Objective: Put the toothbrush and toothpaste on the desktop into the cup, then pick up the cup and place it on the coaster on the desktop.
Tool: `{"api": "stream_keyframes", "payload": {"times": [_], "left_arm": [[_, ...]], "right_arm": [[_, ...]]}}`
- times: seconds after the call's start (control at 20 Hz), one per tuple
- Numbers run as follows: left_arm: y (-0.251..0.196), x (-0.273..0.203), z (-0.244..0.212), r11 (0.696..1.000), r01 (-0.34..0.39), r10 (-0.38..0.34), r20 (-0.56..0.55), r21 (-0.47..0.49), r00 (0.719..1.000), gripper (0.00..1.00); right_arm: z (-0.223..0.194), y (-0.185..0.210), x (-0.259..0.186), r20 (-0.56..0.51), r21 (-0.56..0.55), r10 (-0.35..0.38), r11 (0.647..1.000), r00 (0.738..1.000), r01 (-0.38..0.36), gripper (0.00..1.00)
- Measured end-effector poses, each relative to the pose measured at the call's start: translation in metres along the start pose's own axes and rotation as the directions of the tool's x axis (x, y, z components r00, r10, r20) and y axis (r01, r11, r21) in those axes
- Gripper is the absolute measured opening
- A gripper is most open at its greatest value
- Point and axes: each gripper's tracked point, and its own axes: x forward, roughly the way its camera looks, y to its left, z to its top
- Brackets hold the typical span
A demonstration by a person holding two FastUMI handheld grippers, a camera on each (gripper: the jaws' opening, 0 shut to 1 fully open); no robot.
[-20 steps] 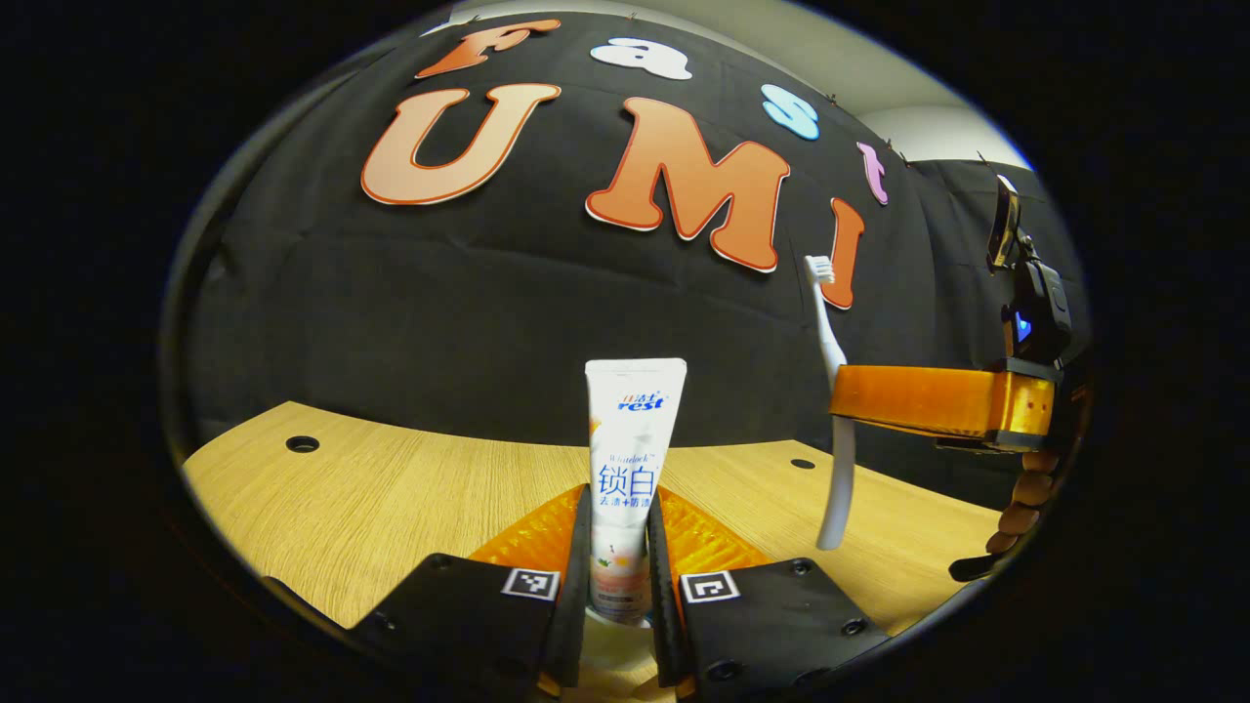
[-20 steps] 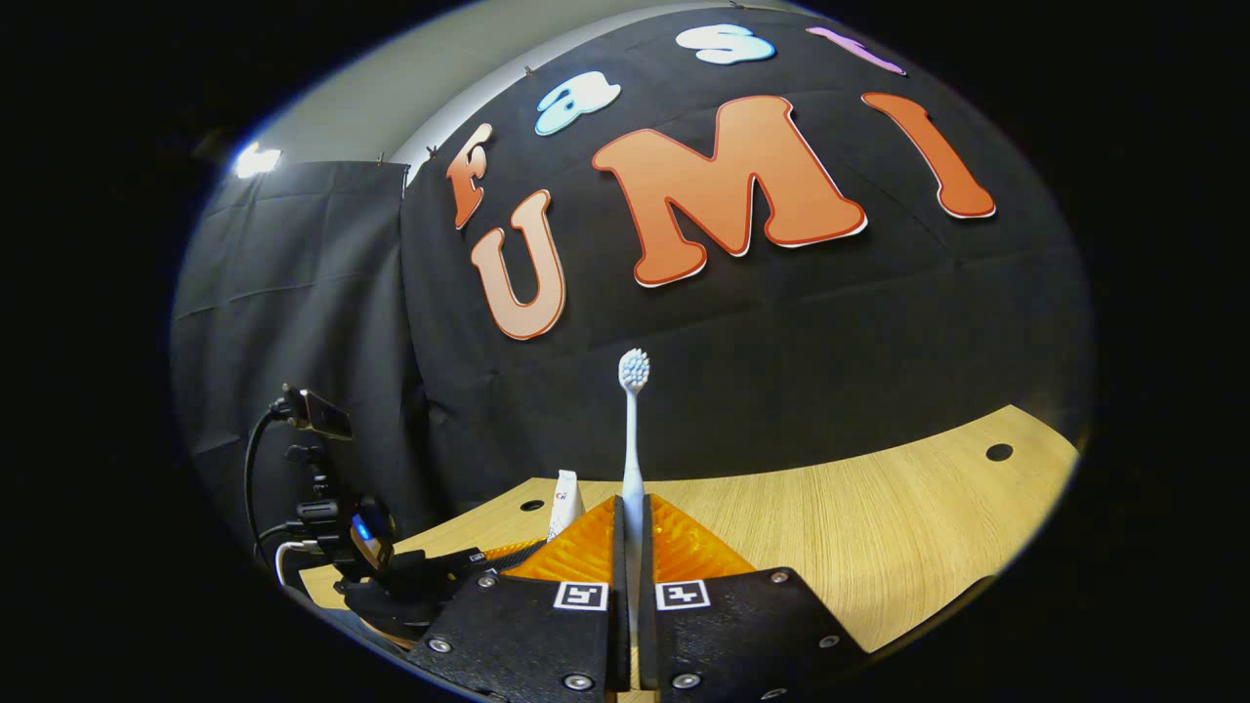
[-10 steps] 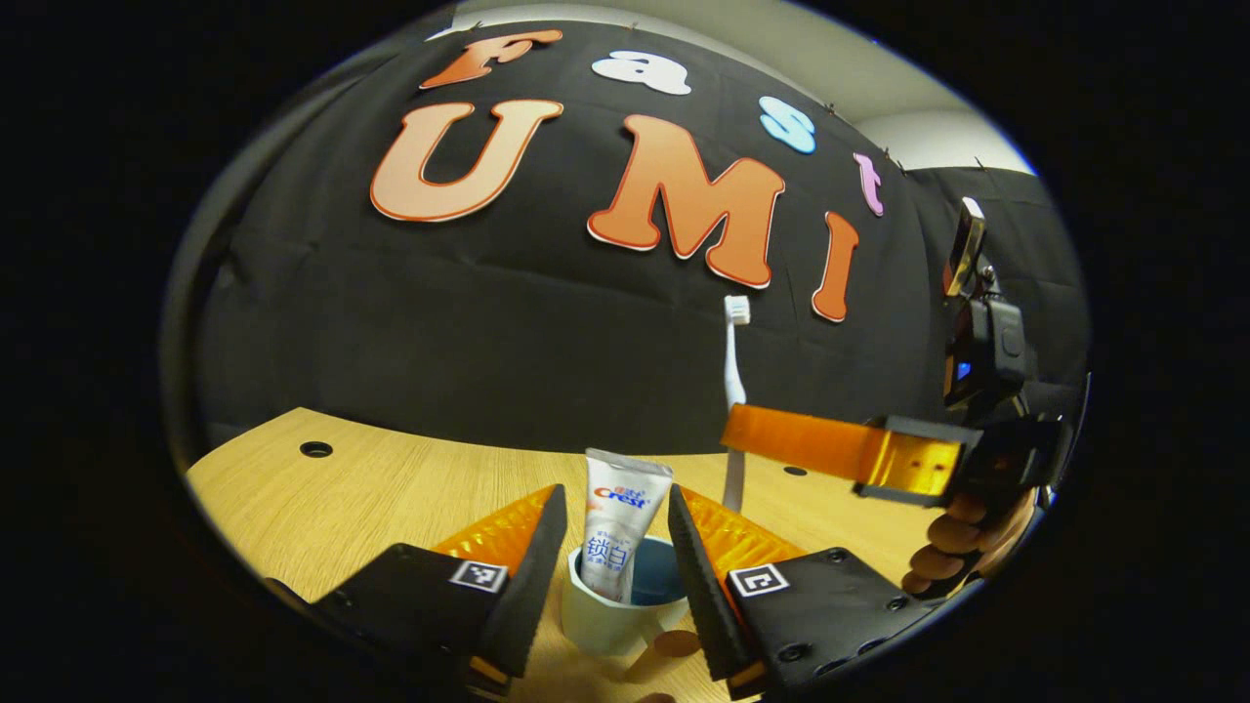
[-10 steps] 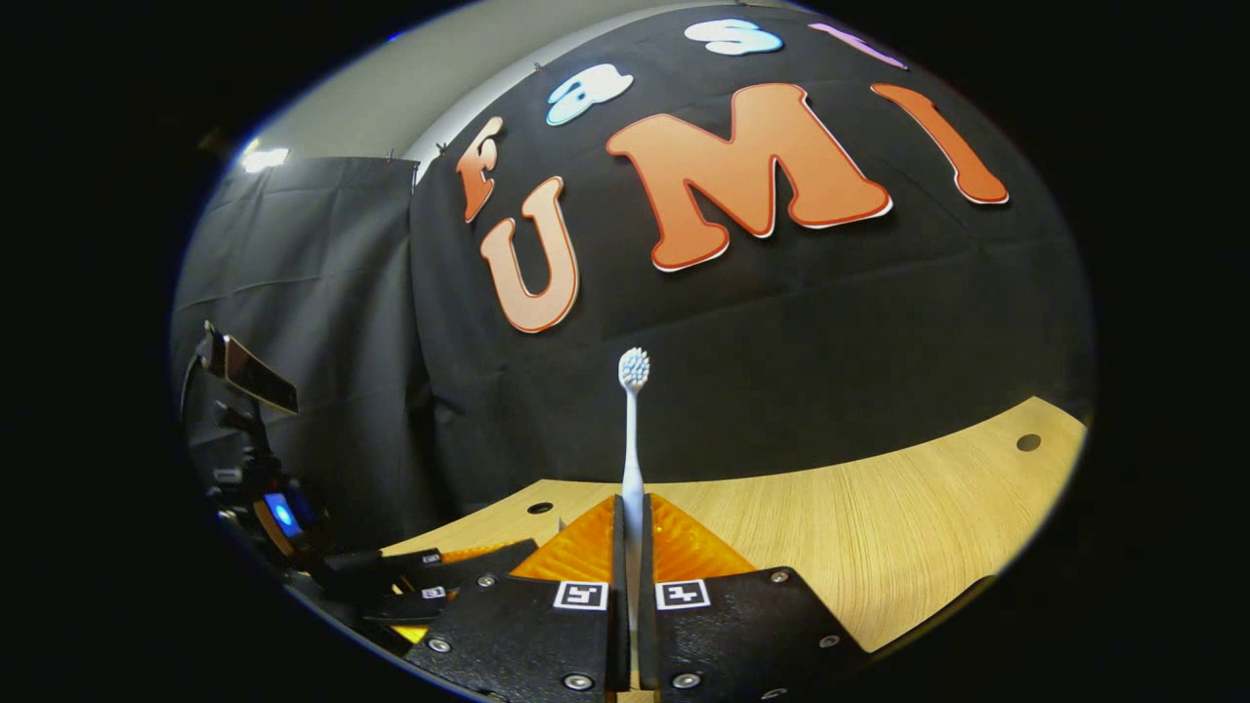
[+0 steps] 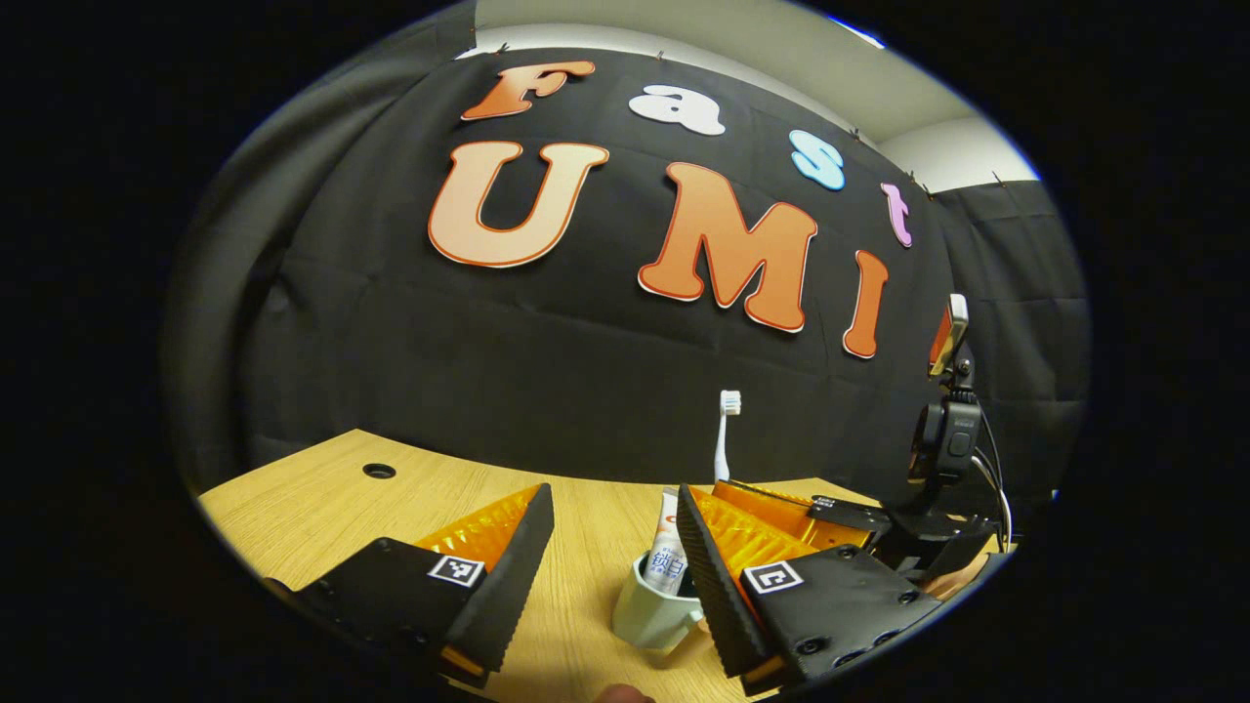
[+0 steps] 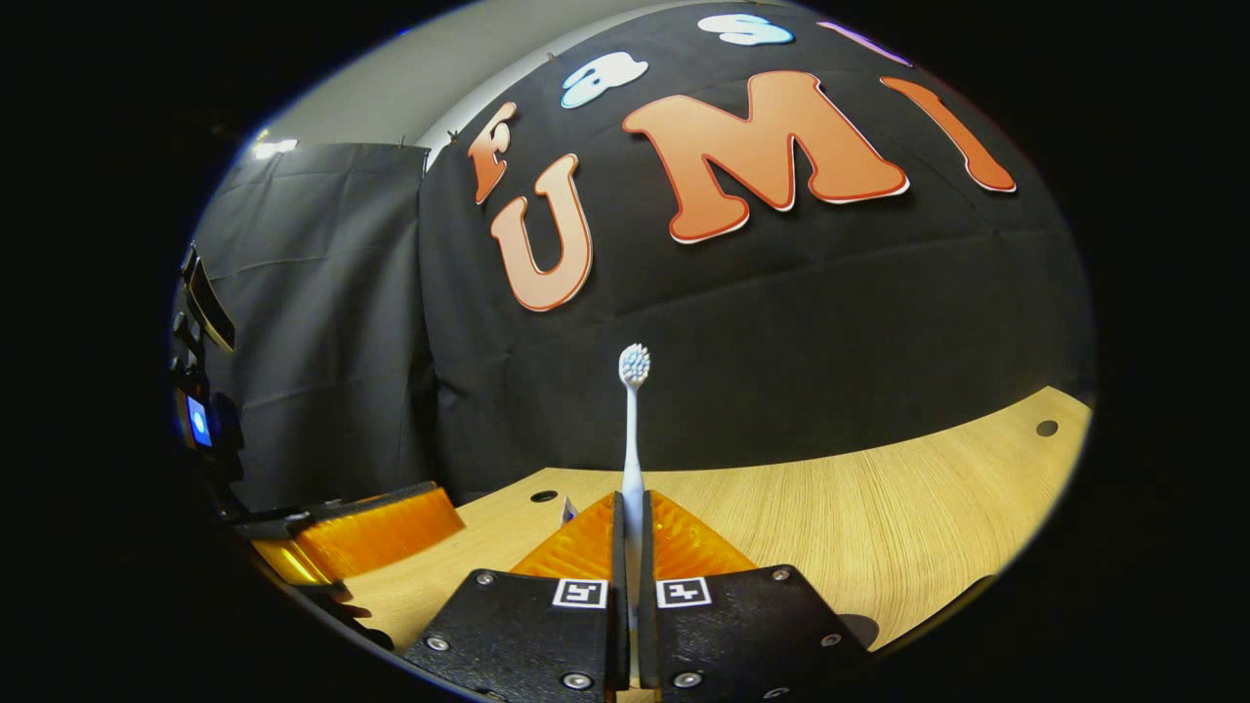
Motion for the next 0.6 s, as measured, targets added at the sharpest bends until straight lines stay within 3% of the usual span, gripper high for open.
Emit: {"api": "stream_keyframes", "payload": {"times": [0.05,0.3,0.35,0.45,0.6], "left_arm": [[0.001,-0.001,-0.003,1.000,-0.005,0.005,-0.013,0.000,1.000,0.82],[-0.009,-0.020,-0.019,0.999,0.016,-0.022,-0.165,-0.036,0.986,0.88],[-0.010,-0.023,-0.018,0.999,0.017,-0.023,-0.192,-0.032,0.981,0.82],[-0.012,-0.029,-0.017,0.999,0.015,-0.021,-0.242,-0.029,0.970,0.92],[-0.020,-0.044,-0.025,0.999,0.034,-0.034,-0.386,-0.008,0.922,0.94]], "right_arm": [[-0.004,-0.002,0.001,-0.009,-0.004,-0.007,1.000,1.000,0.007,0.04],[-0.024,-0.006,-0.003,-0.078,-0.019,-0.028,0.999,0.997,0.026,0.07],[-0.024,-0.004,-0.007,-0.090,-0.022,-0.016,1.000,0.996,0.014,0.09],[-0.022,-0.001,-0.016,-0.107,-0.034,0.006,0.999,0.994,-0.009,0.11],[-0.008,0.002,-0.039,-0.123,-0.009,0.037,0.999,0.992,-0.038,0.23]]}}
